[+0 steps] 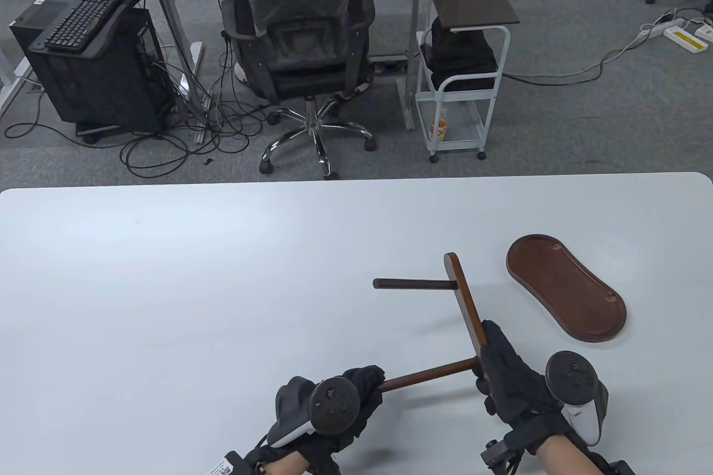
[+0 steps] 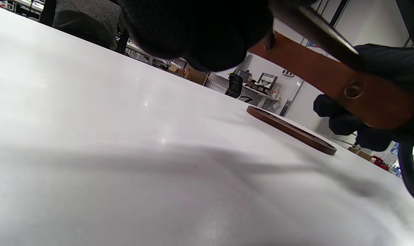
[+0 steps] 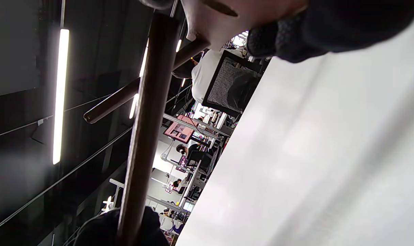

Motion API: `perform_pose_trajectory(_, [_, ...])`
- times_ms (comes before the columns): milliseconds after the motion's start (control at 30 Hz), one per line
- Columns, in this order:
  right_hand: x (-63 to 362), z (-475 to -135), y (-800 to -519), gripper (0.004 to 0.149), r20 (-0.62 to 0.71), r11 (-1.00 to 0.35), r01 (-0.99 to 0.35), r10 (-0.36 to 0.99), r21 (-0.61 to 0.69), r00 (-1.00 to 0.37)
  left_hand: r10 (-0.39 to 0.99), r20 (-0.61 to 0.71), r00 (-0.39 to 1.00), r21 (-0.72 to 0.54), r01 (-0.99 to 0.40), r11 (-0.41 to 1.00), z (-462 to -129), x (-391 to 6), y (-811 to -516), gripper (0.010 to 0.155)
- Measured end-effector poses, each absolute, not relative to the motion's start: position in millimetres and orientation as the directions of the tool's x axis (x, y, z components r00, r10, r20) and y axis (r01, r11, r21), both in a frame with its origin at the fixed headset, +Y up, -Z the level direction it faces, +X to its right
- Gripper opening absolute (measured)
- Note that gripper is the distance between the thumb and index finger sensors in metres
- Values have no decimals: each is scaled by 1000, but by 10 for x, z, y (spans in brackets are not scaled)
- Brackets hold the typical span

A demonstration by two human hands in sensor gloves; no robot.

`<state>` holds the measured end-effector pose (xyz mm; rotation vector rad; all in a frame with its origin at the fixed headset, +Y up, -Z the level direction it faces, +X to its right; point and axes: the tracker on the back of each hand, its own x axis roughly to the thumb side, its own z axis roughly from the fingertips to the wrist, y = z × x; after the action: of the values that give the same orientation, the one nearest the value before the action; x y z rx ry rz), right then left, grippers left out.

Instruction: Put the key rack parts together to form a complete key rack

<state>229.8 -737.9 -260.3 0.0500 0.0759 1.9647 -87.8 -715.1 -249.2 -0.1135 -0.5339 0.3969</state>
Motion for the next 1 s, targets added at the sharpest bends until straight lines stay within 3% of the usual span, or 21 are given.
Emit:
perform_pose_trajectory(600, [2271,-2591,-7389,63,21,-386,-919,922,81,-386,385,483,786,-233,-308,922,-2489,-784,-7204,51])
perform_pose_trajectory(833, [2262,-2584,-7396,63,15,-422,-904,907,74,-422,445,494,747,-252,-368,895,-2516,-808,-7178,51])
perform_pose_trajectory(1000, [2222,-2565,-7371,62,39,-492,-868,871,64,-490,572,487,660,-329,-468,820,-2545,-835,-7156,52])
